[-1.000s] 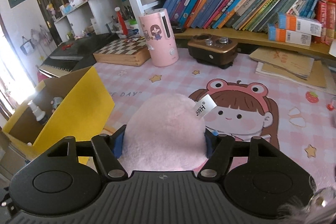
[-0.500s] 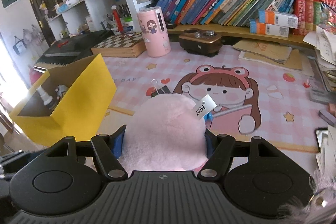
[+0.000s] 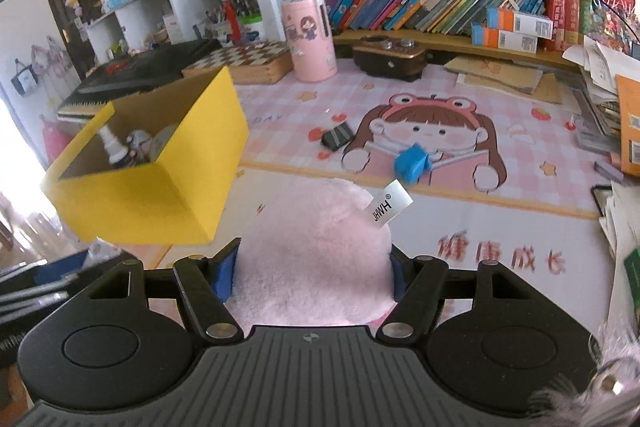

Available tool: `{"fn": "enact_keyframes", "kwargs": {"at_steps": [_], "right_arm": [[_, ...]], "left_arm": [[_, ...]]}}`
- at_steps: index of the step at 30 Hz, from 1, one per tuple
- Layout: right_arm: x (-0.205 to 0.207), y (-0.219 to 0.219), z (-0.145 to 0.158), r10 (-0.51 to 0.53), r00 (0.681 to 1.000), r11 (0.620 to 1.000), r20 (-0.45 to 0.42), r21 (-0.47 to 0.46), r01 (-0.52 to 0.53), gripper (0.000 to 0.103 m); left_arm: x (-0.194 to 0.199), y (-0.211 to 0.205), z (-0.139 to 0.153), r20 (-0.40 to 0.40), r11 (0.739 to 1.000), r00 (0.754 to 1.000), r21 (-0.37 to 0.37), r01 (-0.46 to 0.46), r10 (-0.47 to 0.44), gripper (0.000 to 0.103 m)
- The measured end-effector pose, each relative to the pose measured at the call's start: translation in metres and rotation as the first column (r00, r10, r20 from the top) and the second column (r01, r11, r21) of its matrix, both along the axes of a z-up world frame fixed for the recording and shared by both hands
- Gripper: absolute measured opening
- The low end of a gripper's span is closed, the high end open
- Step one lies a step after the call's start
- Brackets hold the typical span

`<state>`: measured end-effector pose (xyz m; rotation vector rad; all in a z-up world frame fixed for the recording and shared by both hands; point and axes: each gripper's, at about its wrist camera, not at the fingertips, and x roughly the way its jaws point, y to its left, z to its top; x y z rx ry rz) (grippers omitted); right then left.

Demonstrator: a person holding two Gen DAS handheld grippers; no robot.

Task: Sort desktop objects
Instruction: 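Lift and carry the medicine box and pig plush toward the yellow box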

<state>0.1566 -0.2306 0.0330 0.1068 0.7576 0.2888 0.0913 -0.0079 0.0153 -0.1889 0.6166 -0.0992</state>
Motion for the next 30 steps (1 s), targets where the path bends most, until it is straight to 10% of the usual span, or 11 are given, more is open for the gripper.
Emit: {"fn": "enact_keyframes", "kwargs": {"at_steps": [30], "right_arm": [[-0.098,0.111,-0.022,0.144,0.984,0.989,-0.106,-0.018,-0.147,0.067]], "left_arm": [[-0.094,0.097,-0.016,-0.059,0.996,0.996,-0.046,-0.071,0.068,0.054]]}}
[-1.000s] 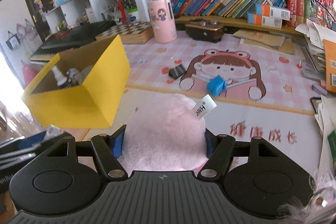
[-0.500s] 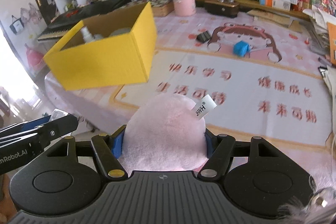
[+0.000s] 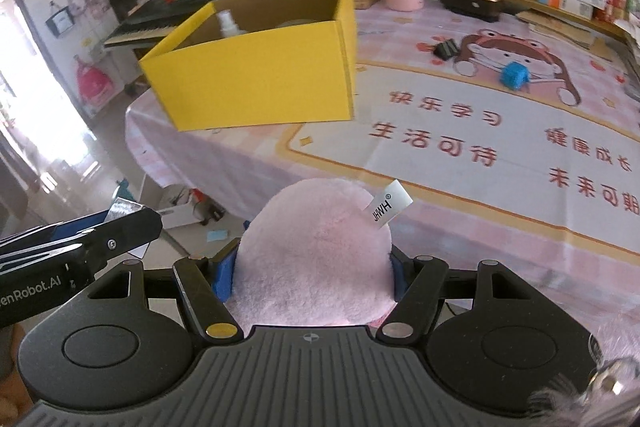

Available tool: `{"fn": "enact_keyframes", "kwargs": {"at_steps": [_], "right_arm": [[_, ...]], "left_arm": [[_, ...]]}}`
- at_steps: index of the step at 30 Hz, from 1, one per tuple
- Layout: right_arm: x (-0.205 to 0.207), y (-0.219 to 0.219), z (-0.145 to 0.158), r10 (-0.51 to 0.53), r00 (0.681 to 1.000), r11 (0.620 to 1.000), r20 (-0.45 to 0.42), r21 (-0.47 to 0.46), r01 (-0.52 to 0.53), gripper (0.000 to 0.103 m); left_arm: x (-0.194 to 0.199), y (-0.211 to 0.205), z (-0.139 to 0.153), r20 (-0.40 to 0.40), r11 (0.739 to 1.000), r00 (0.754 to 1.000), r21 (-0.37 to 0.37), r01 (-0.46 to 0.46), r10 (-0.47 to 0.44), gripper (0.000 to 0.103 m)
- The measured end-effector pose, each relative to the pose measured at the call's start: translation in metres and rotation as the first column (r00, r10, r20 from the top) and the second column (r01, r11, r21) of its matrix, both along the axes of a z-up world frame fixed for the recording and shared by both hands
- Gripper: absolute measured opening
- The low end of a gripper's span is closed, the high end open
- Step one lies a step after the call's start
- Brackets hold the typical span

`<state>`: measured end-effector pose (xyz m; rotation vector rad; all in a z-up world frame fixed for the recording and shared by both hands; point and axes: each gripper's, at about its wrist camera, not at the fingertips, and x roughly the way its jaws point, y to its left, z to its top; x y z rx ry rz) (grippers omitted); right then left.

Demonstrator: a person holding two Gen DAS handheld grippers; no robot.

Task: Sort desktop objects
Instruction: 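Lift and carry the medicine box and pig plush toward the yellow box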

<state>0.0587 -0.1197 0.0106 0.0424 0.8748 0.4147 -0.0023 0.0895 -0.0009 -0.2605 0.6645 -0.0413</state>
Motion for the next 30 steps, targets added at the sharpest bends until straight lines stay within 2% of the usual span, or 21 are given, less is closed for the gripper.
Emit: {"fn": "enact_keyframes", "kwargs": {"at_steps": [10,30], "right_arm": [[0.002,0.024,0.004,0.061,0.998,0.998,0.019,-0.005,-0.061,0.067],[0.012,0.045,0.008,0.095,0.995,0.995,0.026,-0.024,-0.095,0.067]], "left_arm": [[-0.005,0.018,0.003,0.017,0.999,0.999,-0.001,-0.041,0.041,0.054],[0.005,0.033,0.004,0.024,0.998,0.998,-0.009,-0.056,0.056,0.054]]}}
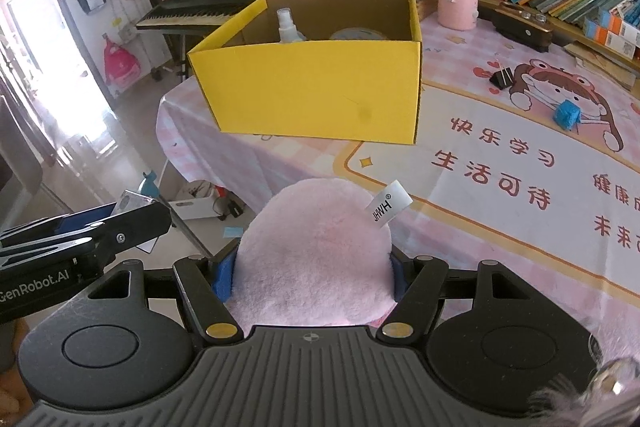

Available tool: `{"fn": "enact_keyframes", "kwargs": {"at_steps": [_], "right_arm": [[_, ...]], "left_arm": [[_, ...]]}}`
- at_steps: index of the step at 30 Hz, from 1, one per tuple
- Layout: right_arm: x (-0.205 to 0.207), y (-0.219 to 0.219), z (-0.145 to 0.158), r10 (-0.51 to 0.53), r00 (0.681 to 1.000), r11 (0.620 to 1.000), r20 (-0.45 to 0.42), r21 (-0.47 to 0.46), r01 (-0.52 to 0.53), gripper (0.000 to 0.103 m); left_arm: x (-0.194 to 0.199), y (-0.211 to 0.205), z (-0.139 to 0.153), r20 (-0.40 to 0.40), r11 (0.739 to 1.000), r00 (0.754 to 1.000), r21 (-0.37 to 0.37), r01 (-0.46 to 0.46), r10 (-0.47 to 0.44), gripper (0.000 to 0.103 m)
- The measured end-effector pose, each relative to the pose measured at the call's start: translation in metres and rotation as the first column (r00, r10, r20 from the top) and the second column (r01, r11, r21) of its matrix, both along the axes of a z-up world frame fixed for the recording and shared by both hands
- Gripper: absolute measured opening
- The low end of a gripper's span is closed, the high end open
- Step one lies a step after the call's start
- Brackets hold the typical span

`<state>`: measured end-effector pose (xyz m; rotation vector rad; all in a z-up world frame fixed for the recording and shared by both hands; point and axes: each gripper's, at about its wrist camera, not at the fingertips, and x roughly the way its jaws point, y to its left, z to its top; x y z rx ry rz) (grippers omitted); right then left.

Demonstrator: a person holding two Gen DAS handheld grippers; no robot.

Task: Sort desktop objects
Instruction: 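Lift and carry the medicine box and pig plush toward the yellow box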

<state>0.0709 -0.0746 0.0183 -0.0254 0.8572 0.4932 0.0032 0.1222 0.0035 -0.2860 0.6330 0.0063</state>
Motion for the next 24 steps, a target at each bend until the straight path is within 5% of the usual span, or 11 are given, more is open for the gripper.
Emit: {"fn": "enact_keyframes", "kwargs": {"at_steps": [13,24], "right_arm": [[0.018,-0.002,0.004,0.009,1.000,1.000,0.026,0.012,-0.010,0.067],[0.066,-0.011,0.050,0.006,0.974,0.996,0.228,0.083,-0.026,0.067]], "left_arm": [[0.015,-0.005,0.003,0.020,1.000,1.000,0.027,-0.008,0.008,0.054],[0.064,-0.017,0.038,0.130,0.993,0.991,0.115,-0.005,-0.010,0.054]]}}
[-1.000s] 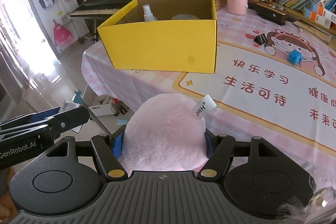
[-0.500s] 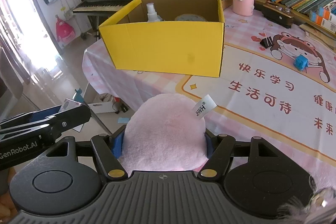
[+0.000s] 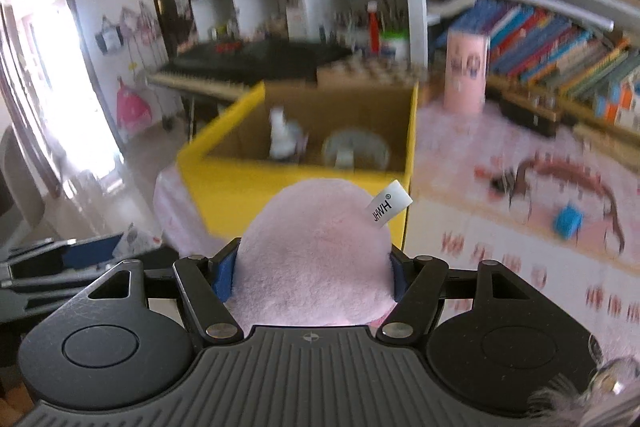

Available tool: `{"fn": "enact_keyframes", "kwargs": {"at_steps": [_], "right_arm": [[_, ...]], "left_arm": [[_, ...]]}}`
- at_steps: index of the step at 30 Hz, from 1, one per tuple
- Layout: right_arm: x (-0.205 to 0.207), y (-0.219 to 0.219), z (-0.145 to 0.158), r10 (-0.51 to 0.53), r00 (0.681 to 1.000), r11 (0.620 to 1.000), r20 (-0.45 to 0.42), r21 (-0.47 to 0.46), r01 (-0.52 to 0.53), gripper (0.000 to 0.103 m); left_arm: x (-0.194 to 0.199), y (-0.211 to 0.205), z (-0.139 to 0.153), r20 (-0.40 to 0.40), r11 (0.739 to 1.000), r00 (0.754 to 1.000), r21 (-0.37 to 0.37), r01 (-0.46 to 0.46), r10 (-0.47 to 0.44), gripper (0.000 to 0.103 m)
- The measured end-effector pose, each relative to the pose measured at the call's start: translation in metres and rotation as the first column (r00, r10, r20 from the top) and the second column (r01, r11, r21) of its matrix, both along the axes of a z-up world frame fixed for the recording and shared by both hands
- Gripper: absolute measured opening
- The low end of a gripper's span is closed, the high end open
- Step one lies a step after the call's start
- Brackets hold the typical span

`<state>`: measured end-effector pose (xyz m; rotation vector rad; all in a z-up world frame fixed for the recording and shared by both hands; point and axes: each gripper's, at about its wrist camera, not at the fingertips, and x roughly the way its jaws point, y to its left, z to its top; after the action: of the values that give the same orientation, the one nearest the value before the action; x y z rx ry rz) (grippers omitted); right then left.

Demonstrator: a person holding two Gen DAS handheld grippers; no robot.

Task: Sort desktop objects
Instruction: 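Lift and carry the medicine box and pig plush toward the yellow box, then lower both tools into the yellow box and open to release both items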

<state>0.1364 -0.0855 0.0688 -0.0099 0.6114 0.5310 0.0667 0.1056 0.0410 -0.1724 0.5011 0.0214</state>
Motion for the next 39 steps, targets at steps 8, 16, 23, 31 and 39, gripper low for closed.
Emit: {"fn": "enact_keyframes", "kwargs": {"at_steps": [8,16,23,31,39], "right_arm": [[0.060,-0.009,0.038,-0.022,0.991,0.998,0.130,0.055,0.015,0.067],[0.122,0.004,0.035,0.025,0.990,0.999,0.137,0.024,-0.029,0.067],[0.173,0.034,0.023,0.095,0.985,0.995,0.142,-0.049,-0.089,0.068],[0.239,0.086,0.010,0.158,0.987,0.985,0.032,-0.077,-0.155,0.068],[0.257,0.122,-0.010,0.196,0.979,0.973,-0.052,-0.114,-0.200,0.069]], "left_arm": [[0.050,-0.001,0.022,0.078,0.998,0.996,0.030,-0.048,0.045,0.054],[0.095,-0.005,0.013,0.051,0.994,0.994,0.059,-0.095,0.092,0.054],[0.133,-0.008,-0.009,-0.043,0.989,0.992,0.098,-0.113,0.118,0.054],[0.160,-0.015,-0.031,-0.169,0.987,0.977,0.114,-0.112,0.130,0.054],[0.169,-0.020,-0.034,-0.213,0.981,0.967,0.161,-0.109,0.142,0.054]]}}
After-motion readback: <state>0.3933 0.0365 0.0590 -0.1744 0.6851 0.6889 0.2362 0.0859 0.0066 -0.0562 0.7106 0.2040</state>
